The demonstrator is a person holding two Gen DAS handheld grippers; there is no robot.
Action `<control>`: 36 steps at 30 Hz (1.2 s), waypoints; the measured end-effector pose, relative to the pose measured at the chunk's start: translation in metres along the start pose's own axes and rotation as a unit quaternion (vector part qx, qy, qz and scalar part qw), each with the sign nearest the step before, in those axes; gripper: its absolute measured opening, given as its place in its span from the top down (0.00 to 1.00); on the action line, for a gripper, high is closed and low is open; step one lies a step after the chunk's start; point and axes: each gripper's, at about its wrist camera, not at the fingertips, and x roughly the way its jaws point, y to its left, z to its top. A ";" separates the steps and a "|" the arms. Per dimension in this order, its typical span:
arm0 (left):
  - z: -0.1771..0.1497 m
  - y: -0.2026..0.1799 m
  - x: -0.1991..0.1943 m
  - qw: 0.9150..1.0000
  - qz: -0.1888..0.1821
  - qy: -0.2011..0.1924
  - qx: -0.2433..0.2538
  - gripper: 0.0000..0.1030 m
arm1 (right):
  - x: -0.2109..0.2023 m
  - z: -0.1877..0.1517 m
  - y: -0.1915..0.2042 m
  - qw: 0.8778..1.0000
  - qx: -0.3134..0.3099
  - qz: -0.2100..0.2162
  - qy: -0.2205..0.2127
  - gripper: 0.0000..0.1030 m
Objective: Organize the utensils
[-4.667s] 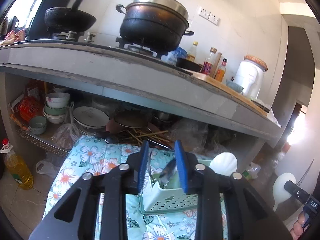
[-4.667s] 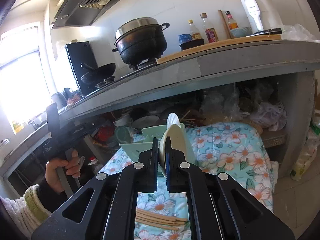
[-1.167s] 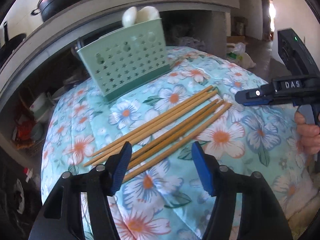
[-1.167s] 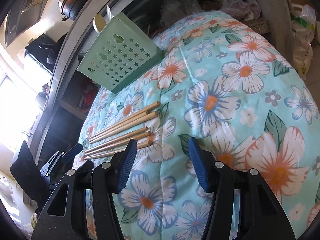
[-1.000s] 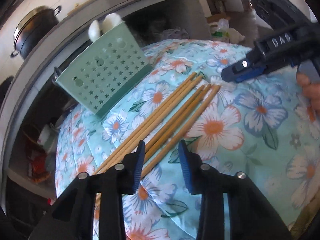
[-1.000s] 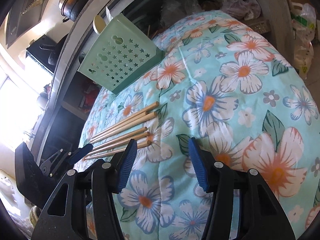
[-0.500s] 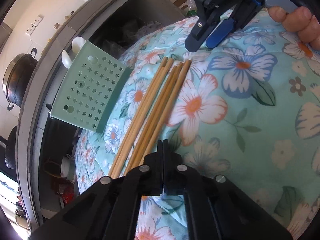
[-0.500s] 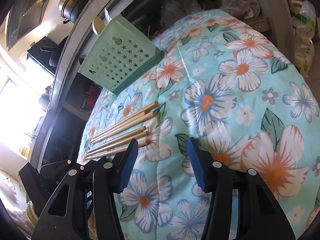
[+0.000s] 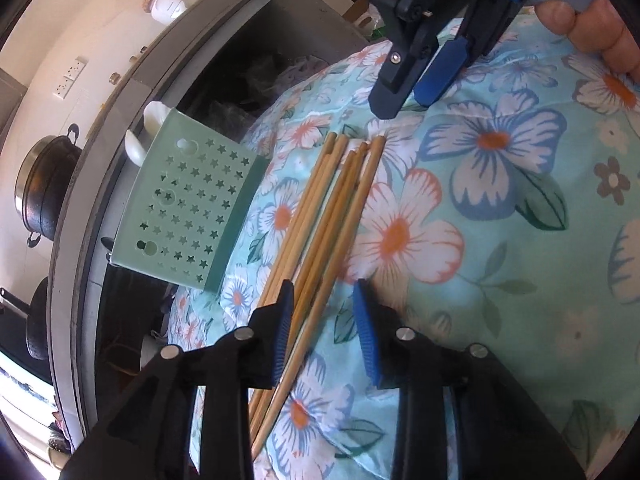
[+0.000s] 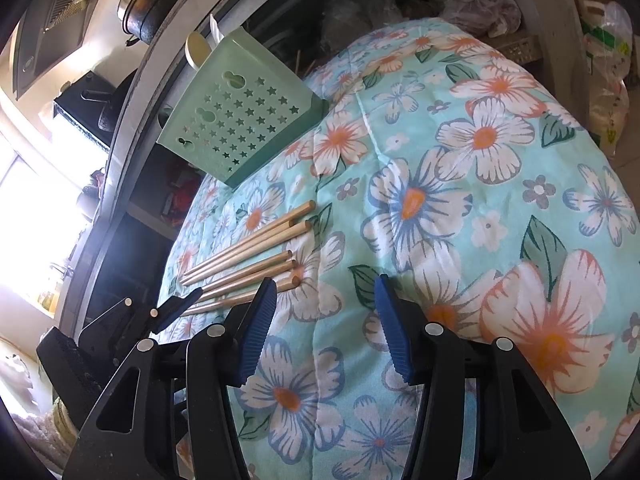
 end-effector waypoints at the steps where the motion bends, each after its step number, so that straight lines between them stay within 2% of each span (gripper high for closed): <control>1: 0.000 0.001 0.002 1.000 -0.003 -0.002 0.000 0.72 | 0.000 0.000 0.000 1.000 0.000 0.000 0.000 0.52; 3: 0.001 0.005 0.005 1.000 -0.018 -0.003 -0.005 0.73 | 0.000 -0.001 0.001 1.000 -0.002 -0.003 0.000 0.52; 5: 0.001 0.007 0.007 0.999 -0.032 -0.005 -0.004 0.79 | 0.001 -0.001 0.001 1.000 -0.004 -0.005 0.000 0.52; 7: 0.002 0.005 0.006 1.000 -0.030 -0.007 0.006 0.88 | 0.002 -0.001 0.001 1.000 -0.004 -0.006 0.001 0.52; 9: 0.003 0.003 0.005 1.000 -0.024 -0.005 0.019 0.90 | 0.001 0.000 0.001 1.000 -0.002 -0.005 0.001 0.52; 15: -0.006 0.004 -0.015 0.999 -0.040 0.021 0.008 0.90 | 0.000 0.001 0.001 1.000 0.003 -0.002 0.004 0.52; 20: -0.018 0.010 -0.028 0.995 -0.062 0.056 -0.049 0.87 | 0.001 0.002 0.005 1.000 -0.007 -0.001 0.010 0.52; 23: -0.018 0.019 -0.029 0.992 -0.083 0.057 -0.080 0.86 | 0.000 0.002 0.006 1.000 -0.008 -0.002 0.012 0.52; 29: 0.006 0.031 -0.029 0.982 -0.142 0.025 -0.121 0.79 | -0.011 0.002 0.005 1.000 -0.007 0.003 0.000 0.52; 32: 0.018 0.026 -0.016 0.981 -0.147 0.016 -0.124 0.79 | -0.013 0.001 0.000 1.000 0.002 0.006 0.007 0.50; 36: 0.025 0.022 0.009 0.977 -0.153 0.024 -0.146 0.79 | -0.016 0.002 0.000 1.000 0.008 0.008 0.010 0.50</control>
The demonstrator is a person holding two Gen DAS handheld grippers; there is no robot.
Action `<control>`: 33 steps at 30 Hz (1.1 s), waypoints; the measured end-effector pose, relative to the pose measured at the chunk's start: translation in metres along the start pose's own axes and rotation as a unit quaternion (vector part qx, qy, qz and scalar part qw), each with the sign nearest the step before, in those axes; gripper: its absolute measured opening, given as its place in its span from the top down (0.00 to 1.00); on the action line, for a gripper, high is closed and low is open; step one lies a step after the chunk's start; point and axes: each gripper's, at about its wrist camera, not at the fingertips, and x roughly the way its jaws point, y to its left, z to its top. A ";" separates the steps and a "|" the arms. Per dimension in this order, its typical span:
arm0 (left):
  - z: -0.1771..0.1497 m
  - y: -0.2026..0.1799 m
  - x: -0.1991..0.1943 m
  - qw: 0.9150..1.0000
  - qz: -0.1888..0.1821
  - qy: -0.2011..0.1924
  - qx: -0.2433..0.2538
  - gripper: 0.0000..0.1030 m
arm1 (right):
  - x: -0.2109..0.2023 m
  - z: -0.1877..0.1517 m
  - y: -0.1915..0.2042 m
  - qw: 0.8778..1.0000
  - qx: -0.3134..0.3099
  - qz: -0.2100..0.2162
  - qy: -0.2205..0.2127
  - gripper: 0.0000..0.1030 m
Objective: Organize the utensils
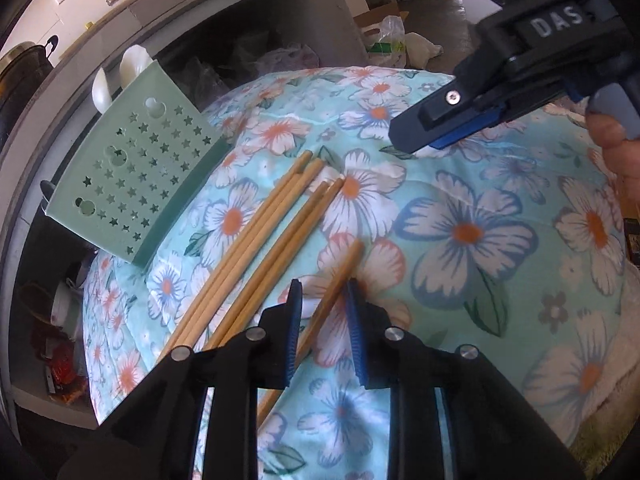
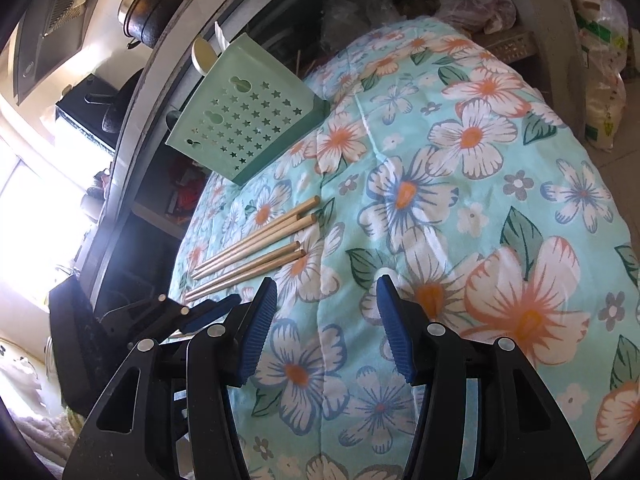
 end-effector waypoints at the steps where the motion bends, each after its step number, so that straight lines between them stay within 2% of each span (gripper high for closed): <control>1: 0.000 0.000 0.002 1.000 -0.002 -0.002 -0.005 0.81 | -0.002 0.001 0.001 1.000 0.001 0.001 -0.002 0.50; 5: 0.002 0.002 0.000 1.000 0.003 -0.015 0.005 0.83 | -0.005 0.003 0.003 1.000 0.017 0.018 -0.004 0.51; 9: -0.001 0.001 -0.008 0.999 0.037 -0.032 0.017 0.86 | 0.004 0.006 0.007 0.997 0.053 0.062 0.009 0.56; 13: -0.006 0.014 -0.018 0.998 0.049 -0.043 -0.010 0.88 | 0.024 0.008 0.009 0.989 0.104 0.096 0.035 0.60; 18: -0.014 0.035 -0.033 0.995 0.065 -0.057 -0.050 0.91 | 0.052 0.008 0.011 0.983 0.151 0.083 0.064 0.64; 22: -0.021 0.058 -0.046 0.989 0.069 -0.071 -0.112 0.95 | 0.065 0.011 0.011 0.979 0.183 0.068 0.061 0.73; 25: -0.027 0.081 -0.053 0.978 0.061 -0.085 -0.178 0.95 | 0.072 0.012 0.008 0.973 0.213 0.062 0.056 0.77; 27: -0.033 0.094 -0.059 0.967 0.049 -0.097 -0.229 0.95 | 0.075 0.014 0.006 0.971 0.227 0.059 0.050 0.80; 31: -0.047 0.118 -0.068 0.935 0.005 -0.125 -0.331 0.95 | 0.076 0.014 0.001 0.966 0.252 0.053 0.040 0.85; 33: -0.056 0.130 -0.069 0.913 -0.025 -0.138 -0.384 0.95 | 0.073 0.012 -0.004 0.964 0.259 0.050 0.036 0.89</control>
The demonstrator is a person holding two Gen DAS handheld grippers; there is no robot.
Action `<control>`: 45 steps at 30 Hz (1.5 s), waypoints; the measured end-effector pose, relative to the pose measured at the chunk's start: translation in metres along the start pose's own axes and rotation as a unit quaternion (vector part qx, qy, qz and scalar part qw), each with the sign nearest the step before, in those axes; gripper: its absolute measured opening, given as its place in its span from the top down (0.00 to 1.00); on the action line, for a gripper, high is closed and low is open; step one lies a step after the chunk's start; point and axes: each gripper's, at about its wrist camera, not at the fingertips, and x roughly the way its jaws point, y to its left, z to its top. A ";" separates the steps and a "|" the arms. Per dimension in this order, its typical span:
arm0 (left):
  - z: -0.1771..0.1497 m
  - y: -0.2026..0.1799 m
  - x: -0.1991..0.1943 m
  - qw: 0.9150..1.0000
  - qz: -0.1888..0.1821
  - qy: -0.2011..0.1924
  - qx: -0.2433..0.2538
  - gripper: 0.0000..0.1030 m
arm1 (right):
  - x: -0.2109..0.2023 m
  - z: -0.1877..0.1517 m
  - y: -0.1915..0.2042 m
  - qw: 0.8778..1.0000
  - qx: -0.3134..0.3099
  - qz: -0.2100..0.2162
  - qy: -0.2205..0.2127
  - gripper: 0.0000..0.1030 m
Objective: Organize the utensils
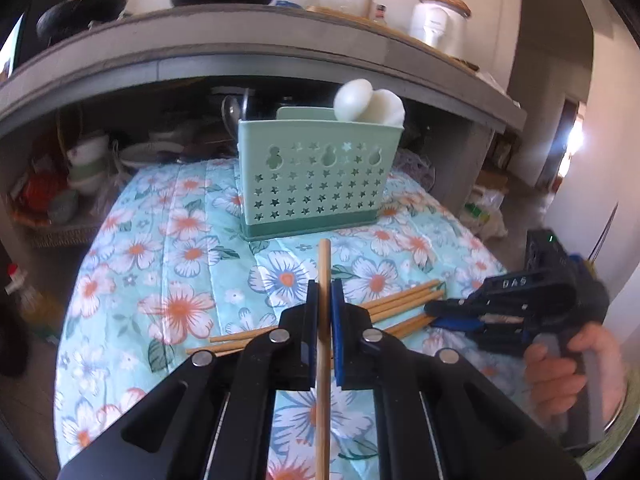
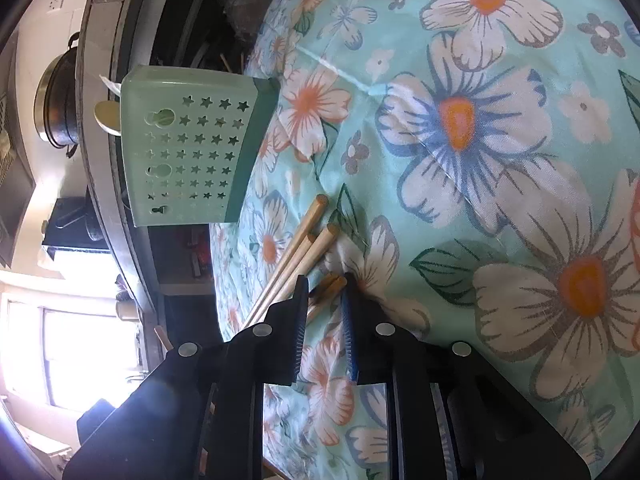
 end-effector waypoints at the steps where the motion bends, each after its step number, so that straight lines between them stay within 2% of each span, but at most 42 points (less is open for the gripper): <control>1: 0.002 0.008 0.000 1.000 -0.011 -0.001 -0.028 0.95 | -0.001 0.000 -0.001 1.000 0.003 0.000 -0.003 0.90; 4: 0.003 0.033 0.002 0.992 -0.045 0.009 -0.120 0.95 | -0.007 -0.003 -0.002 1.000 0.002 0.006 -0.010 0.89; 7: -0.003 0.061 0.009 0.972 -0.087 0.039 -0.215 0.95 | -0.019 -0.006 0.000 1.000 -0.012 0.012 -0.019 0.90; 10: -0.012 0.083 0.013 0.953 -0.101 0.060 -0.279 0.95 | -0.032 -0.008 0.009 0.998 -0.042 0.015 -0.034 0.90; 13: -0.017 0.098 0.014 0.940 -0.106 0.072 -0.315 0.95 | -0.050 -0.012 0.024 0.994 -0.087 0.012 -0.059 0.91; 17: -0.020 0.106 0.012 0.936 -0.104 0.084 -0.325 0.95 | -0.075 -0.015 0.047 0.985 -0.143 0.013 -0.096 0.92; 21: -0.020 0.110 0.013 0.929 -0.112 0.097 -0.340 0.95 | -0.105 -0.020 0.066 0.969 -0.207 0.016 -0.136 0.94; 26: -0.004 0.105 0.000 0.939 -0.107 0.072 -0.320 0.95 | -0.127 -0.028 0.087 0.948 -0.268 0.026 -0.173 0.96; 30: 0.024 0.093 -0.021 0.951 -0.104 0.033 -0.290 0.95 | -0.139 -0.029 0.101 0.932 -0.301 0.033 -0.199 0.97; 33: 0.057 0.080 -0.042 0.963 -0.096 -0.014 -0.252 0.95 | -0.152 -0.030 0.109 0.918 -0.327 0.037 -0.221 0.97; 37: 0.108 0.061 -0.073 0.972 -0.081 -0.104 -0.195 0.95 | -0.166 -0.029 0.116 0.902 -0.351 0.043 -0.250 0.97; 39: 0.134 0.054 -0.082 0.972 -0.065 -0.145 -0.171 0.95 | -0.175 -0.028 0.117 0.896 -0.357 0.049 -0.261 0.97; 41: 0.161 0.045 -0.089 0.969 -0.055 -0.188 -0.149 0.95 | -0.180 -0.025 0.117 0.893 -0.358 0.056 -0.267 0.97; 45: 0.206 0.032 -0.092 0.953 -0.025 -0.274 -0.126 0.95 | -0.183 -0.019 0.117 0.892 -0.358 0.065 -0.268 0.97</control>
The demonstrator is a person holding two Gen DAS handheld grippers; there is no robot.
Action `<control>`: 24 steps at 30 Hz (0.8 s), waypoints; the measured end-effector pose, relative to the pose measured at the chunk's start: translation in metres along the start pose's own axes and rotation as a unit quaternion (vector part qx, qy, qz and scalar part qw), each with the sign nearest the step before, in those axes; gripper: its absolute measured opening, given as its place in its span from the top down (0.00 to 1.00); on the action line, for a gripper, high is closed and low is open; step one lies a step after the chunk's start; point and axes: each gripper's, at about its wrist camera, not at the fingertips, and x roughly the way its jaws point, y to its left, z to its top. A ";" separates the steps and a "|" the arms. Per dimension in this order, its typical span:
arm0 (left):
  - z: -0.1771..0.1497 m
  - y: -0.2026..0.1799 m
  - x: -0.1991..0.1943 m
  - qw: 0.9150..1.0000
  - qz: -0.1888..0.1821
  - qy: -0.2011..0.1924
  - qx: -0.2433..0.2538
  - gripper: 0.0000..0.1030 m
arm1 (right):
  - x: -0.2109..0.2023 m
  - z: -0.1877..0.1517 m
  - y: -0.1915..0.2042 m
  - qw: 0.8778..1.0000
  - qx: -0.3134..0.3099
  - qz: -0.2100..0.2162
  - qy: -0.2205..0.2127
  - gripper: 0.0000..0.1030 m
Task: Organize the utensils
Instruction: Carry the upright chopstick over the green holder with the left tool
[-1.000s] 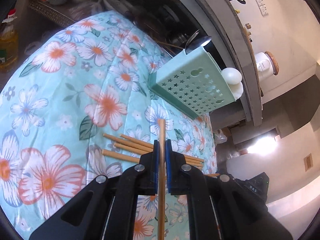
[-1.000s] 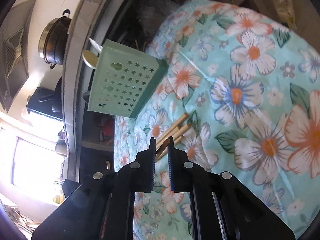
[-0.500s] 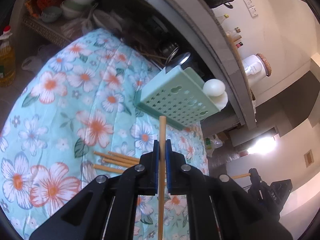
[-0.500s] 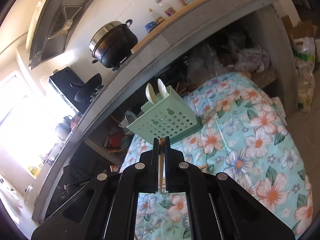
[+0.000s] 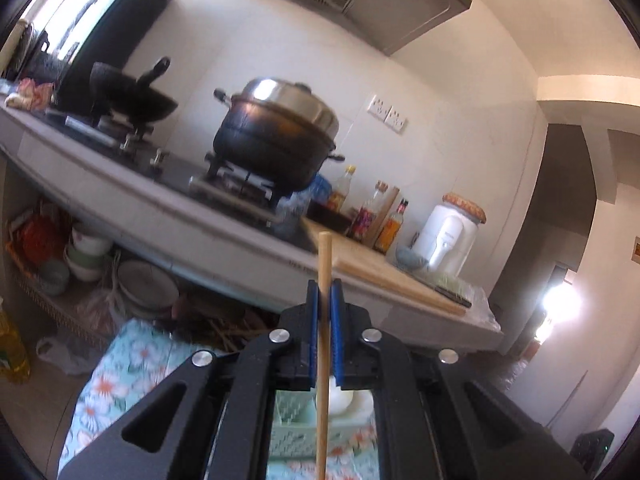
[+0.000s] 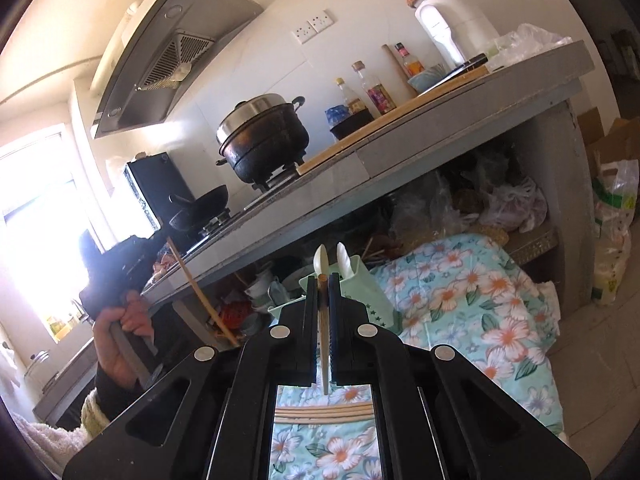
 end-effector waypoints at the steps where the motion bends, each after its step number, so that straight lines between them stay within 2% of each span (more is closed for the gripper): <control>1: 0.005 -0.005 0.007 1.000 0.007 -0.021 0.008 0.95 | 0.000 0.001 -0.001 1.000 0.001 0.001 0.001 0.97; 3: 0.012 -0.015 0.024 0.998 0.026 -0.055 0.029 0.95 | 0.002 0.001 -0.003 1.000 0.004 0.005 0.003 0.97; 5: 0.012 -0.017 0.043 0.997 0.025 -0.071 0.024 0.95 | 0.003 0.001 -0.007 1.000 0.008 0.009 0.005 0.97; 9: 0.003 -0.023 0.081 0.996 0.034 -0.081 0.036 0.95 | 0.005 0.001 -0.014 1.000 0.016 0.012 0.009 0.97; 11: -0.008 -0.022 0.101 0.994 0.050 -0.081 0.053 0.95 | 0.008 0.000 -0.018 1.000 0.019 0.012 0.016 0.97; 17: -0.055 0.002 0.151 0.995 0.082 -0.033 0.049 0.95 | 0.017 -0.005 -0.028 0.999 0.025 0.003 0.032 0.97; 21: -0.086 0.017 0.158 0.993 0.106 0.005 0.052 0.94 | 0.019 -0.006 -0.032 0.999 0.028 -0.002 0.037 0.97; 23: -0.094 0.022 0.152 0.993 0.104 0.016 0.044 0.84 | 0.019 -0.006 -0.031 0.999 0.026 -0.004 0.038 0.97; 24: -0.095 0.024 0.146 0.994 0.104 0.017 0.040 0.74 | 0.018 -0.007 -0.030 0.999 0.025 -0.006 0.038 0.97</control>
